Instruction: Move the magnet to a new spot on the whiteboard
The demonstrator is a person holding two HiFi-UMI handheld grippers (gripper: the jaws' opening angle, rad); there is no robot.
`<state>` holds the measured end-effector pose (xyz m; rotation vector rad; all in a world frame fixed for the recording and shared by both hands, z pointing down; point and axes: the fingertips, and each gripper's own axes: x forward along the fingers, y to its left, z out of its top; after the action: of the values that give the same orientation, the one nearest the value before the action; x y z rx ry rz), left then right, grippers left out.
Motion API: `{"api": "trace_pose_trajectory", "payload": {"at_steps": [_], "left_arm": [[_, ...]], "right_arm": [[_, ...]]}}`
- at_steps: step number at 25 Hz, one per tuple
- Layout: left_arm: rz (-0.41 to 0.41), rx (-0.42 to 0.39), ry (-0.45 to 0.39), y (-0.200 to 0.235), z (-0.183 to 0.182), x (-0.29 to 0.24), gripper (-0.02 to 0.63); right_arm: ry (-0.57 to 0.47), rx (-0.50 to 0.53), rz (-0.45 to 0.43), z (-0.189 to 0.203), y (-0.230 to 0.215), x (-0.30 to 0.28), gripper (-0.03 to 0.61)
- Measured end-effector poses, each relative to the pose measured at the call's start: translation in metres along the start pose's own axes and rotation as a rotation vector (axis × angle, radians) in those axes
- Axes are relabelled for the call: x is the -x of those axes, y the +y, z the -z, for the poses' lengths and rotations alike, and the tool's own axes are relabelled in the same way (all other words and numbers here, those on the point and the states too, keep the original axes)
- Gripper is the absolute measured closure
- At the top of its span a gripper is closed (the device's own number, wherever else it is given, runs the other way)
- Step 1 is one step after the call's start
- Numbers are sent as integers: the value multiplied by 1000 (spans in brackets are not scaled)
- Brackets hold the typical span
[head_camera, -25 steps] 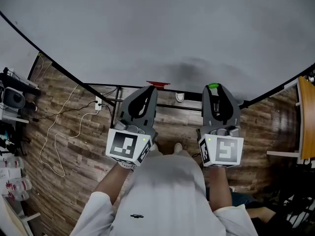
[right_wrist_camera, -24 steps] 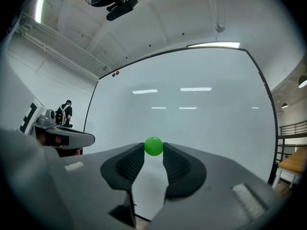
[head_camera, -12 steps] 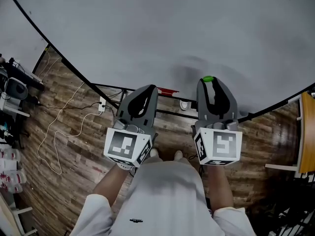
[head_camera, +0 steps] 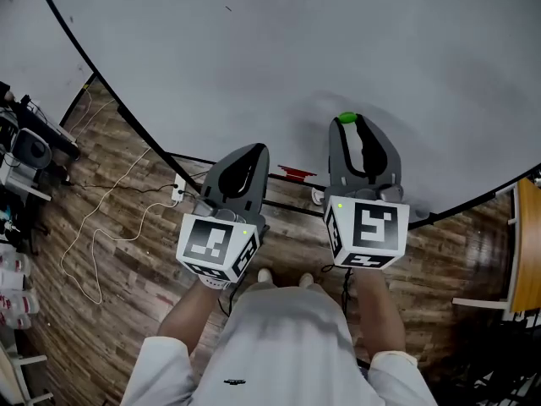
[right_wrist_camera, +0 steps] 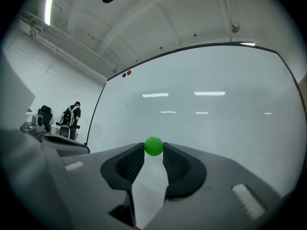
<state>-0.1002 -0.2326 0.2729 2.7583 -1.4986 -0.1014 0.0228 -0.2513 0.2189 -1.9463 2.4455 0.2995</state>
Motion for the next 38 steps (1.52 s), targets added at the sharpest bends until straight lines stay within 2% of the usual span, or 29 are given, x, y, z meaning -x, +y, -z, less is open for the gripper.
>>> {"api": "trace_pose_trajectory", "payload": {"at_steps": [10, 23, 30, 38], "left_arm": [[5, 0, -19, 23, -7, -21, 607], [18, 10, -33, 43, -8, -26, 607], [28, 20, -29, 49, -4, -29, 607], [26, 26, -25, 50, -5, -24, 607]], "right_arm": [[37, 65, 50, -4, -11, -55, 448], [156, 98, 223, 10, -27, -74, 448], [148, 96, 279, 10, -28, -77, 445], [140, 92, 289, 7, -27, -76, 423]]}}
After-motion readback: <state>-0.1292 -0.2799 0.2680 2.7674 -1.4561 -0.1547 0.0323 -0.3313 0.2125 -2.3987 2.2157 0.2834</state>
